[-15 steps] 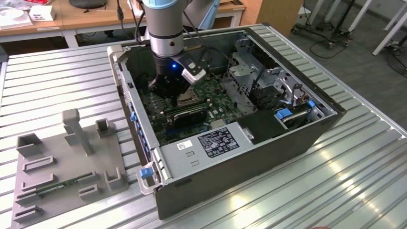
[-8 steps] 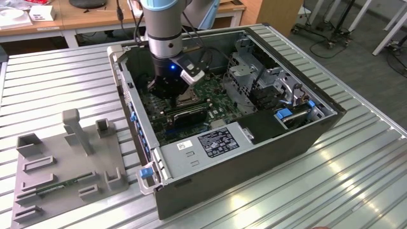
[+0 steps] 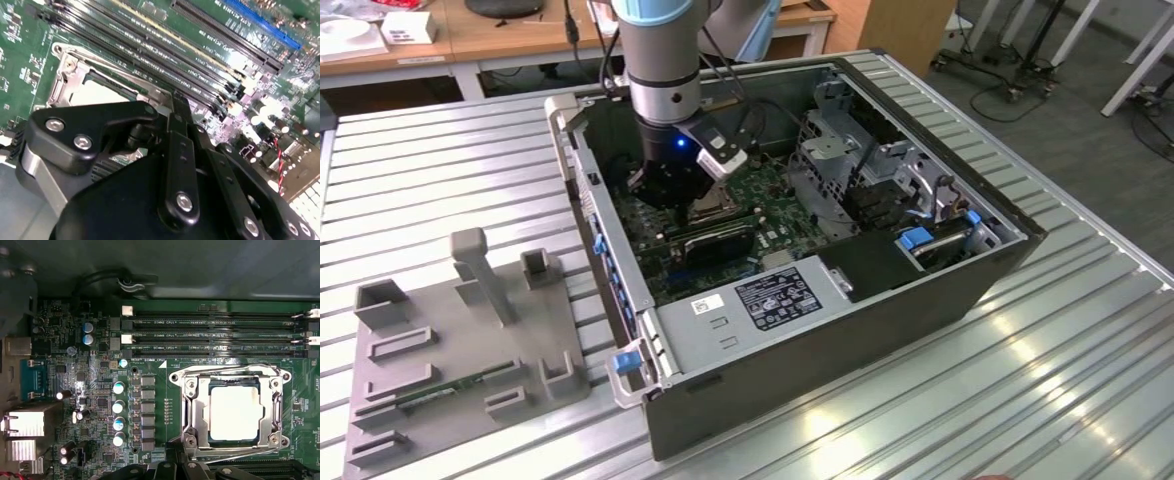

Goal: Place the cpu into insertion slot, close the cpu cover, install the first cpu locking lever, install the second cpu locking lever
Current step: 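Install the second cpu locking lever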

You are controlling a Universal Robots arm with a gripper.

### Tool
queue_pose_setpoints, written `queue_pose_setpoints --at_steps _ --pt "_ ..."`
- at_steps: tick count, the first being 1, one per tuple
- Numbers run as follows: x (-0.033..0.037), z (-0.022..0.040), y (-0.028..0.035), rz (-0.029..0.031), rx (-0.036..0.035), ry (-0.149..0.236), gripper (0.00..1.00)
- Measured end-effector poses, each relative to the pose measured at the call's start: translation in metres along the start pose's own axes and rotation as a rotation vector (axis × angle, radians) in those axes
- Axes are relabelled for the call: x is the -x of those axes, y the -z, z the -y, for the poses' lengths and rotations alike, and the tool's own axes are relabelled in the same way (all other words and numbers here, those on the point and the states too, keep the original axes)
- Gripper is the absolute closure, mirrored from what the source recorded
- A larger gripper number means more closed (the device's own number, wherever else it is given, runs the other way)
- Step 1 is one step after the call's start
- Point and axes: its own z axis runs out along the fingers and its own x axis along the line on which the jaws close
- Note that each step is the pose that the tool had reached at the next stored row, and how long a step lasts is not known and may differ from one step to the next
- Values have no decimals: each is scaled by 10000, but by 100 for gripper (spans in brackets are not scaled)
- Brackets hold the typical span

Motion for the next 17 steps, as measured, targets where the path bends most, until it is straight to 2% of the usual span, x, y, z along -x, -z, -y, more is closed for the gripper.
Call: queue_pose_setpoints --at_steps 8,17 --pt "0 1 3 0 4 0 89" --pt "14 6 110 -1 4 1 89"
